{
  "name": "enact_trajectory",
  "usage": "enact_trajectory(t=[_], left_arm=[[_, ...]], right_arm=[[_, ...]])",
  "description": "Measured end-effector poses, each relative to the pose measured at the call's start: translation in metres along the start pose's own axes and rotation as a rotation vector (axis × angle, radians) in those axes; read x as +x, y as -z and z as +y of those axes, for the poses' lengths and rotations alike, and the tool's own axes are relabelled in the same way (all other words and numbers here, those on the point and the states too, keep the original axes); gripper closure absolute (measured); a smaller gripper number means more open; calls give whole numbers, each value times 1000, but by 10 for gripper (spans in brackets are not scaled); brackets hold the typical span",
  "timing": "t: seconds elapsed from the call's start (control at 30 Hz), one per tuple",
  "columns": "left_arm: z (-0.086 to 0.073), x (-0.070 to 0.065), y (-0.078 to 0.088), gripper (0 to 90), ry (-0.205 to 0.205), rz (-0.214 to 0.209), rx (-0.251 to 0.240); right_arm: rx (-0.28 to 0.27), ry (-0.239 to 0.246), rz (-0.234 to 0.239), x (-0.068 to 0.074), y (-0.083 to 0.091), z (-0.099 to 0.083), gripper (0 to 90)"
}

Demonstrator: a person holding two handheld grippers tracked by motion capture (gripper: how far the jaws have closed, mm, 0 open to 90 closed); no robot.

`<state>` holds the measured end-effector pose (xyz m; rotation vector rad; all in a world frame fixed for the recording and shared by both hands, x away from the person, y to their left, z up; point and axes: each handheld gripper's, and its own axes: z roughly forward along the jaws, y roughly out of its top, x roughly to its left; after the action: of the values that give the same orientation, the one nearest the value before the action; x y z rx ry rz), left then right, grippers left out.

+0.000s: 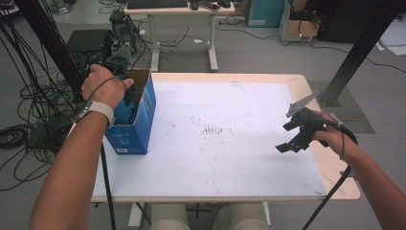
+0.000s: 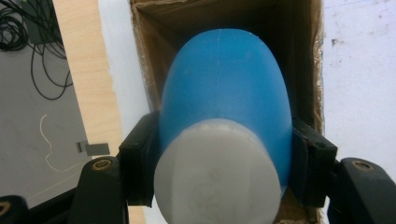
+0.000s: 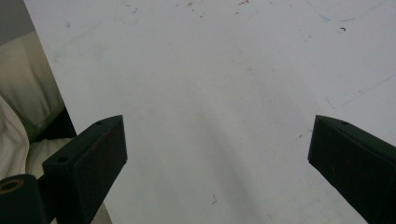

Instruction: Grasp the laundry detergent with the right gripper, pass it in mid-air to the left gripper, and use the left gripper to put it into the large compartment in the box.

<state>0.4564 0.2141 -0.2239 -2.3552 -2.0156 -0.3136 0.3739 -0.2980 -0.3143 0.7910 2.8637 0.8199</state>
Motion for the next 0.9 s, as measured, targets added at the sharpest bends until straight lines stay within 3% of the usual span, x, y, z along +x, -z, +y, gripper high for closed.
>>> enact_trajectory(t=[0.67,0.9], left_arm=[[-2,-9,-35,379,14,-9,18],[0,-8,-35,378,17,-15,21]], right_arm=[[1,-9,7,-2,-2,-3,48],[22,1,4,-3,-1,-2,48]])
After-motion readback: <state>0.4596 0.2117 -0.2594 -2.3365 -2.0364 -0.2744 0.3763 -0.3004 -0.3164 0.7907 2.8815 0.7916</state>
